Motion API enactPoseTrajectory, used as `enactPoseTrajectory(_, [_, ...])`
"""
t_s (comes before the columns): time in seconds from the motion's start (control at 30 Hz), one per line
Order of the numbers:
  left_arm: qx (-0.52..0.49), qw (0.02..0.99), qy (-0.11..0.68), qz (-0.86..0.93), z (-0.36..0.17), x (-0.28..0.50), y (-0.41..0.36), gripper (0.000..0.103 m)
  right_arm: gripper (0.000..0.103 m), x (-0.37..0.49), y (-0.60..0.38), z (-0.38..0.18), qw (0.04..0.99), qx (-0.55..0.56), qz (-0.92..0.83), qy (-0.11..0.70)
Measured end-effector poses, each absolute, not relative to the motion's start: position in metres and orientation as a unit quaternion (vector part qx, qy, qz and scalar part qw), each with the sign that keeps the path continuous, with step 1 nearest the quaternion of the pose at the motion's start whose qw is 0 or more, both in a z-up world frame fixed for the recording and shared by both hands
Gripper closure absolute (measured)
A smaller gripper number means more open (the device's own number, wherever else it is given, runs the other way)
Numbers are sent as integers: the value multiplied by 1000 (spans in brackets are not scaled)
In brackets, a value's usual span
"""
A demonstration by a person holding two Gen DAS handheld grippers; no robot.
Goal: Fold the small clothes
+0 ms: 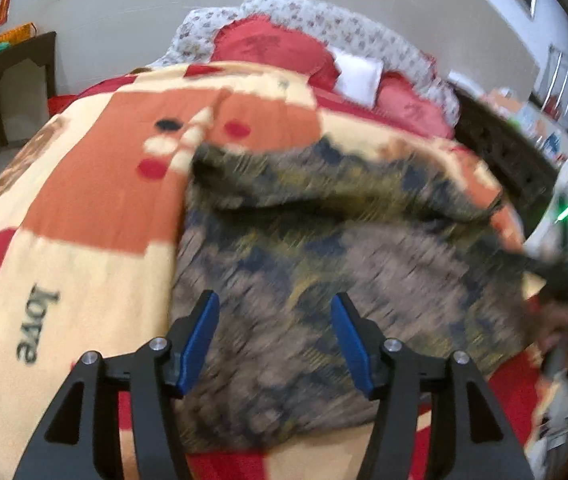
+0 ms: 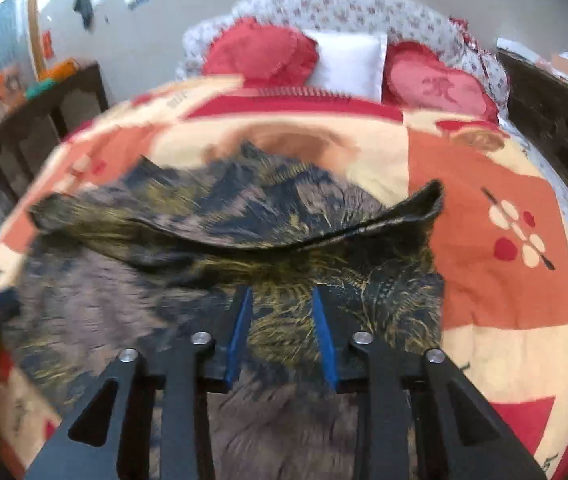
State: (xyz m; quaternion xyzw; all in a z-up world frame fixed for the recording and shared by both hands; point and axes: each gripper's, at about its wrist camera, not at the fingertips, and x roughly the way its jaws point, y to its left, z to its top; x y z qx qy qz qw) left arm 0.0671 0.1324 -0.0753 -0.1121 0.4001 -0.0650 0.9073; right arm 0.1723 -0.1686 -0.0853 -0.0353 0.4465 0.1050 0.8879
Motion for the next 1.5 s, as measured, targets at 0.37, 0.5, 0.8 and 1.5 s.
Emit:
enactPoseTrajectory(0.37, [-114,876,461,-85,-102,157,98,58,71,175,-205,-117,882,63,154,441])
enactPoseTrajectory(0.5, [-99,894,431,-74,-87,186,99,58,71,173,-201,-116,883,57,152,441])
enactPoseTrajectory(0.8, [-116,910,398,-3,-103,203,119,47,71,168,-189,-97,887,33,116,446])
enactPoseTrajectory(1.5, [-135,910,392,12,-117,189,122,43,73,246,-249,-54,875,170,101,443])
